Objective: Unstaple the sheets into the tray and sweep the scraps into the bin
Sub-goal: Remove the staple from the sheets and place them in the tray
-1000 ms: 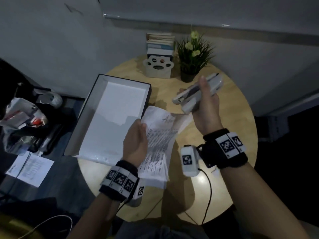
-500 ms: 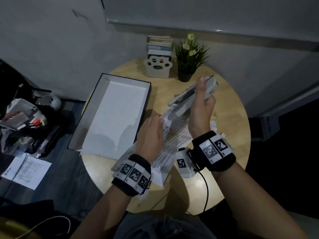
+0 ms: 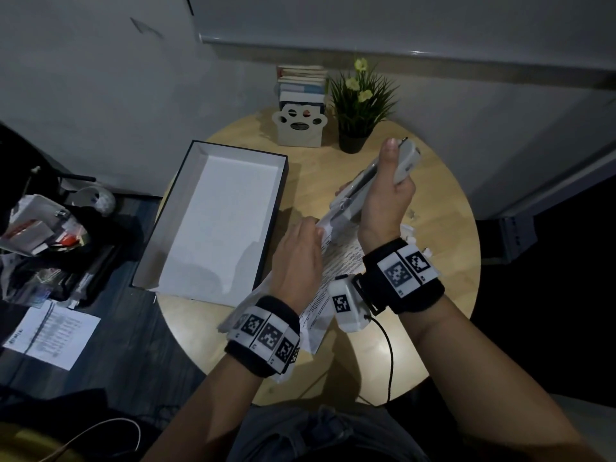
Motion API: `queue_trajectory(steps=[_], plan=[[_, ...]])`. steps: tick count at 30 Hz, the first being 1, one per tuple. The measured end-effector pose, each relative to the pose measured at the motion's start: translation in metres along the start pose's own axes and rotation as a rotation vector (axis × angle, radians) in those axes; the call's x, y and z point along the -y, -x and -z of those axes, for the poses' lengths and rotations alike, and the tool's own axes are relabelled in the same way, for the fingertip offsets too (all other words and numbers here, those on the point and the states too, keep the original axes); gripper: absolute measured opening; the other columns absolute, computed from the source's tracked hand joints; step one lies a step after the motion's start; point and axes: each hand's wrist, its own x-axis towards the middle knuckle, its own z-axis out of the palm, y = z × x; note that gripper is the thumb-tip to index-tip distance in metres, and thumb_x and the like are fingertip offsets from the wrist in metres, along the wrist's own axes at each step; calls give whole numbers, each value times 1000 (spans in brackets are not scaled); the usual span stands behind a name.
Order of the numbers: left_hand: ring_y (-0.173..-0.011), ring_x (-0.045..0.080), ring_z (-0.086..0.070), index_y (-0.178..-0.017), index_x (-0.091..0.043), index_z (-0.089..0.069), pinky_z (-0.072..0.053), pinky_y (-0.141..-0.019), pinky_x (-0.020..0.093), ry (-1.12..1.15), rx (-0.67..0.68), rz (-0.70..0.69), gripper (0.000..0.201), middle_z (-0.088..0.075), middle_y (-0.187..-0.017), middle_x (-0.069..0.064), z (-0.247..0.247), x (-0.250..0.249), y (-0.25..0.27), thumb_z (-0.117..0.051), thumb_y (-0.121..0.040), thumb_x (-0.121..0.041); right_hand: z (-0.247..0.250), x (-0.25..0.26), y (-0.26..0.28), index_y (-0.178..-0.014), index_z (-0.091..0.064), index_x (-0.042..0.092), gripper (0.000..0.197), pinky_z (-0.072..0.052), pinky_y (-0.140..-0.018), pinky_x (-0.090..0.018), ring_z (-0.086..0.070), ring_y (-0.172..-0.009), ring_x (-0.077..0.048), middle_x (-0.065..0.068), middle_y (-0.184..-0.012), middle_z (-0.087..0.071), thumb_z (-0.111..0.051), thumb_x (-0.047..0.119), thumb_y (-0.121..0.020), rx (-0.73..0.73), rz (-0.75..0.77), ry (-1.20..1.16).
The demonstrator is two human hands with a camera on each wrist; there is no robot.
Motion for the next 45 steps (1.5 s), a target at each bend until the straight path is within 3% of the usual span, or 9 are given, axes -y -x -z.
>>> queue_trajectory(steps=[4, 9, 16, 22, 25, 28, 34, 38, 45], plan=[[-69, 22, -44, -90, -4, -48, -30, -61, 31, 26, -13, 1, 21, -44, -78, 3, -2, 0, 0, -32, -99, -14, -1, -4, -6, -51, -43, 25, 38, -47, -58, -59, -47, -62, -30, -6, -57, -40, -61, 50, -73, -38, 34, -28], [-68, 20, -41, -86, -6, -47, -28, -60, 30, 43, -28, 0, 19, -42, -76, 3, -5, 0, 0, -35, -99, -12, -2, -10, -15, -56, -44, 24, 39, -41, -52, -15, -45, -45, 3, 7, -53, -42, -56, 17, -93, -34, 55, -51], [-69, 19, -43, -93, -4, -47, -30, -60, 29, 42, -40, 42, 23, -43, -78, 2, -9, 14, 0, -31, -100, -19, -3, -16, -15, -62, -46, 20, 34, -46, -58, -23, -50, -56, -7, 3, -59, -46, -56, 30, -92, 66, -44, 11], [-59, 8, -43, -84, -15, -40, -31, -55, 26, 181, -143, 263, 23, -43, -67, -8, 12, 57, -4, -29, -101, -24, 9, -13, -53, -91, -52, 21, 23, -53, -90, -51, -64, -90, -28, -3, -85, -58, -56, 42, -86, 168, -74, 130], [-64, 21, -44, -77, -15, -40, -33, -62, 32, 185, -186, 370, 24, -42, -64, -3, 32, 95, -3, -34, -100, -15, 14, -35, -91, -98, -38, 16, 34, -53, -76, -43, -61, -94, -33, -6, -95, -52, -63, 33, -83, 270, -125, 585], [-65, 20, -43, -71, -25, -40, -37, -62, 37, 234, -204, 494, 28, -42, -63, 2, 51, 131, 2, -37, -98, -18, 12, -73, -120, -107, -46, 5, 35, -42, -67, -37, -56, -89, -30, -10, -96, -51, -60, 30, -88, 505, 16, 1160], [-46, -2, -35, -66, -12, -34, -32, -47, 13, 237, -296, 585, 33, -32, -60, 6, 73, 158, 13, -34, -98, -3, -1, -145, -162, -128, -48, 7, 34, -45, -91, -41, -53, -114, -35, -16, -130, -52, -47, 17, -96, 835, 76, 1702], [-53, -1, -37, -67, -16, -38, -32, -42, 10, 203, -281, 649, 32, -38, -67, 7, 78, 169, 18, -36, -97, -5, -7, -181, -178, -132, -45, 9, 35, -39, -97, -41, -47, -118, -35, -15, -131, -48, -41, 12, -97, 913, 194, 1821], [-71, 21, -45, -83, -5, -47, -37, -60, 34, 176, -220, 720, 9, -48, -79, 13, 82, 185, -18, -43, -88, -11, 13, -193, -172, -140, -34, 8, 50, -16, -115, -51, -34, -134, -33, -12, -146, -36, -44, 10, -92, 833, 359, 1748]])
